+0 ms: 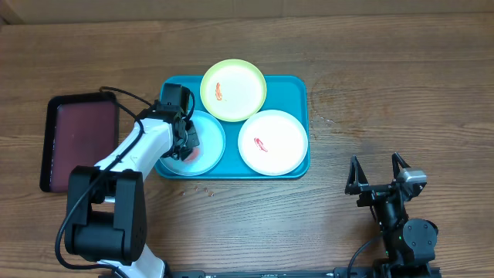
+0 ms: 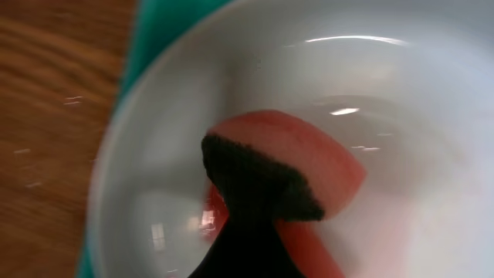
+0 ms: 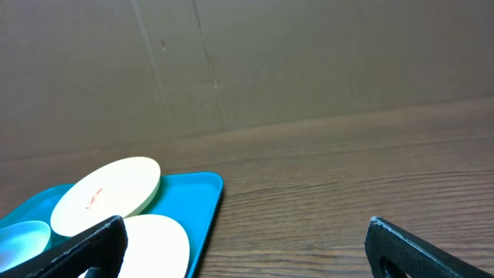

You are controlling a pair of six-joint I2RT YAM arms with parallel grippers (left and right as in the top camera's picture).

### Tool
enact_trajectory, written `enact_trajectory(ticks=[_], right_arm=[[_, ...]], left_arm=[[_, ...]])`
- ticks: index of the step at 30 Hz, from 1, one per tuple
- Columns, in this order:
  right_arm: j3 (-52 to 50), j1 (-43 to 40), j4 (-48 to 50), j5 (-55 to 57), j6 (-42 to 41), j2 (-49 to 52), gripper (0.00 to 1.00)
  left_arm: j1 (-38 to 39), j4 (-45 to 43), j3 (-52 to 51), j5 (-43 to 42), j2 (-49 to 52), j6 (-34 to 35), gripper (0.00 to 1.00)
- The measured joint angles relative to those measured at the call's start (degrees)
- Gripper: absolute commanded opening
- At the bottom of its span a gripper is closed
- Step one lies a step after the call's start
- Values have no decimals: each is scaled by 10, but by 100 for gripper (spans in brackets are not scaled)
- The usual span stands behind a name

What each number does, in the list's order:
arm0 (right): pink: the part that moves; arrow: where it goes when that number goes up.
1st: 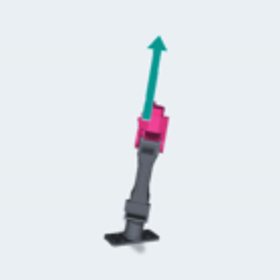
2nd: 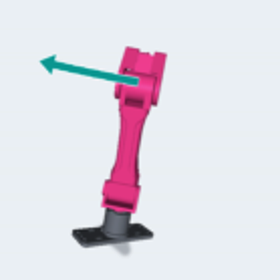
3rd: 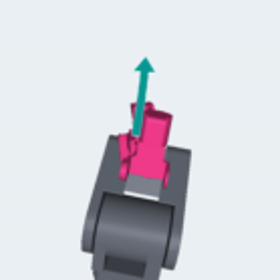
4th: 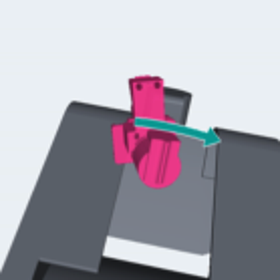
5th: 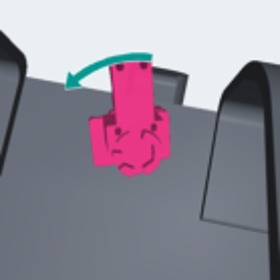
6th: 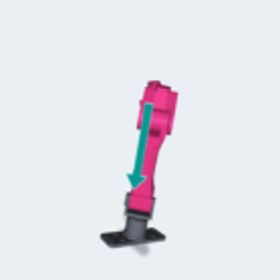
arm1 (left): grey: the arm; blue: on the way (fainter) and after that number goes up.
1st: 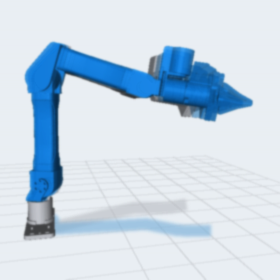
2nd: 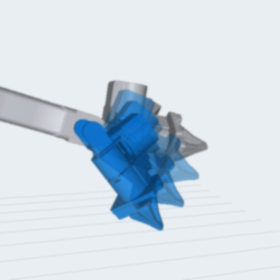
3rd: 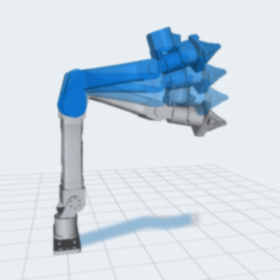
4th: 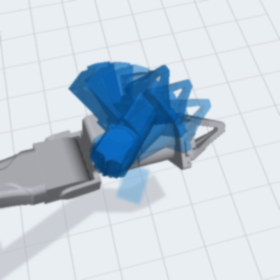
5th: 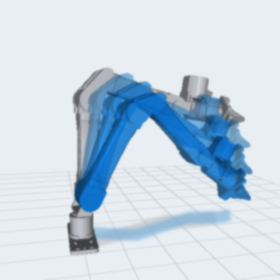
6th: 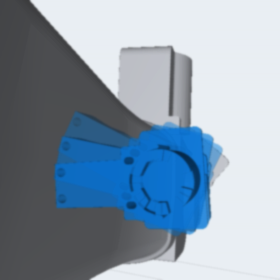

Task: Clean dirty plates on tray and stack at the side

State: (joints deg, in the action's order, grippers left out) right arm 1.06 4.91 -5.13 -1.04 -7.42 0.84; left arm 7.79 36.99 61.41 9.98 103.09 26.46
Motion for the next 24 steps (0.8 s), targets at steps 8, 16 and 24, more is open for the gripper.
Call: enact_trajectory(ticks=[8, 16, 24], right_arm=[[0, 0, 0, 0, 0, 0, 100], [0, 0, 85, -90, -77, 0, 100], [69, 0, 163, -183, -101, 12, 100]], left_arm=[[0, 64, 3, 121, 0, 0, 4], [-4, 162, 129, 42, 2, -4, 4], [-5, 178, 226, -101, 1, -35, 4]])
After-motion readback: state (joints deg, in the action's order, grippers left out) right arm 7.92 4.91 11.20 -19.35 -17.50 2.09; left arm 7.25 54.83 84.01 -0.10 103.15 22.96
